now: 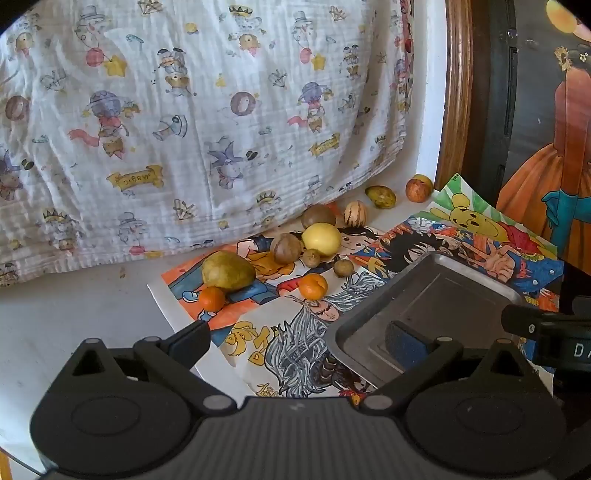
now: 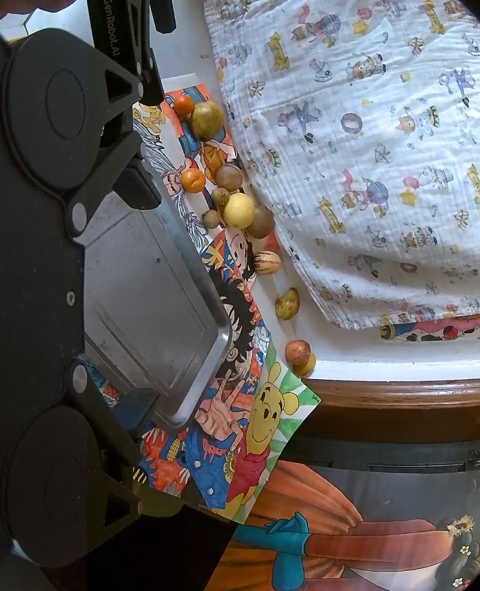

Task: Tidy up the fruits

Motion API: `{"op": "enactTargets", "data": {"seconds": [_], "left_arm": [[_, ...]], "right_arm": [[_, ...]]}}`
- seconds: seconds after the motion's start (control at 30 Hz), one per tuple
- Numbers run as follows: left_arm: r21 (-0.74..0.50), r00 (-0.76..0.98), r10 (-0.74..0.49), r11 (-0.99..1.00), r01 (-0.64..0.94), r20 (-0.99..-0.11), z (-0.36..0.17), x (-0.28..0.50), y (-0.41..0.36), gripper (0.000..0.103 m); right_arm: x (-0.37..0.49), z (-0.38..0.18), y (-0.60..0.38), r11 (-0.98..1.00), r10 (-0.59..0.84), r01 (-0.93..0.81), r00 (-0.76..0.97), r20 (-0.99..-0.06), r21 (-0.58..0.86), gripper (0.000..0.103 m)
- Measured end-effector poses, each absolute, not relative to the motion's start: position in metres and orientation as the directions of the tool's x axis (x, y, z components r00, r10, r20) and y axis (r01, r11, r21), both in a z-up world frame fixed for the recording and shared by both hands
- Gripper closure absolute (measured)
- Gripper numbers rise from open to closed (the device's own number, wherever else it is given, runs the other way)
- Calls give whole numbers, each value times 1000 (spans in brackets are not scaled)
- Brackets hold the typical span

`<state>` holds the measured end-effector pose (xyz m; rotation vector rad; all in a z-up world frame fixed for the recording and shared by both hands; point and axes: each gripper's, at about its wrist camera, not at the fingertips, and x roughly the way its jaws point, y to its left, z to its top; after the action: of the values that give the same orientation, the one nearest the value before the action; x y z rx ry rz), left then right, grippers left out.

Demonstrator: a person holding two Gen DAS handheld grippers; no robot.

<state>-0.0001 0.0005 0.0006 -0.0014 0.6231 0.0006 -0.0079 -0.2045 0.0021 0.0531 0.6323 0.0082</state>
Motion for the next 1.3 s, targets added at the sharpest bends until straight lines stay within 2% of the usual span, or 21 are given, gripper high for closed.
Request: {"op": "enactTargets", "data": {"seconds": [1.3], "left_arm": [[6,815,3,1000,0,-580,10,-3,-2,0]], "right_arm": [[-8,2,-205,999,24,9,808,-589,52,0]]}}
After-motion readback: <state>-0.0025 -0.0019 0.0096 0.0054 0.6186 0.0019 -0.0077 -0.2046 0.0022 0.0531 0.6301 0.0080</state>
